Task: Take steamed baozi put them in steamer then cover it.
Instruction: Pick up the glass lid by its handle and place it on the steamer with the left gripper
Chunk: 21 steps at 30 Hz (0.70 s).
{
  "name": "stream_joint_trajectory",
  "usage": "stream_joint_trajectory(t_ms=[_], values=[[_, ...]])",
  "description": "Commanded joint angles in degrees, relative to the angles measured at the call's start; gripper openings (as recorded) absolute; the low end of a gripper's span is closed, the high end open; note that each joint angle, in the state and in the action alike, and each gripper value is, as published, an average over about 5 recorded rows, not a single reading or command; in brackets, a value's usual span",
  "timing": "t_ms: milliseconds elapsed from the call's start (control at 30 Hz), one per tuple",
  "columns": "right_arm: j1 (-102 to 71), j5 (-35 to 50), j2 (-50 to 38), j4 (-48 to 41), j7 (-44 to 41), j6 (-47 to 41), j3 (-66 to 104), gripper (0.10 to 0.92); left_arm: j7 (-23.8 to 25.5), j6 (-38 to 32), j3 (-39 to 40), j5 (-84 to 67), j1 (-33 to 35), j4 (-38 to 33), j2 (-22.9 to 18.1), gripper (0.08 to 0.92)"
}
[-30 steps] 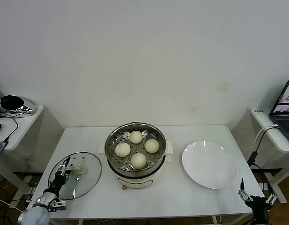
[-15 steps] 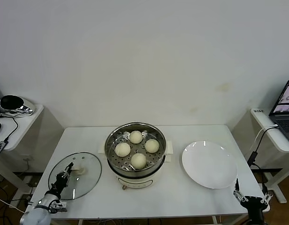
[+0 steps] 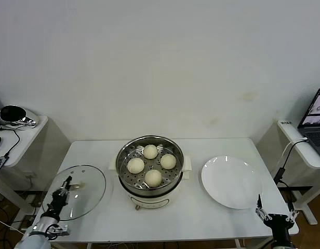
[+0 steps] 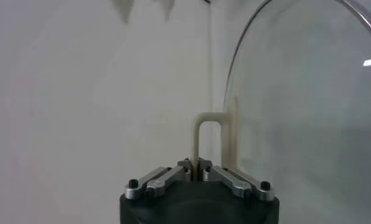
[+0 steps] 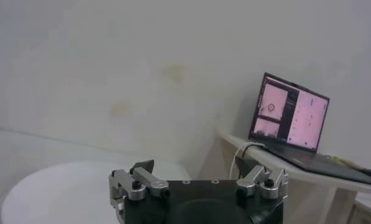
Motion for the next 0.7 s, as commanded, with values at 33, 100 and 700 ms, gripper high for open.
stream_joint_trajectory(t_ms=[33, 100, 700], values=[[0.02, -0.39, -0.21, 0.69, -0.06, -0.08, -1.08, 0.823, 8.27, 14.15, -7.85, -8.39, 11.22, -24.03, 3.72, 0.137], [-0.09, -0.7, -0.21, 0.69, -0.08, 0.04, -1.5, 0.823, 10.34, 17.02, -8.47, -10.52, 11.83, -27.05, 5.25, 0.137], [0.95, -5.11, 2.29, 0.31, 0.35, 0.13, -5.05, 0.823, 20.81, 38.5, 27.54, -13.51, -12.67, -37.28, 15.28, 0.137]])
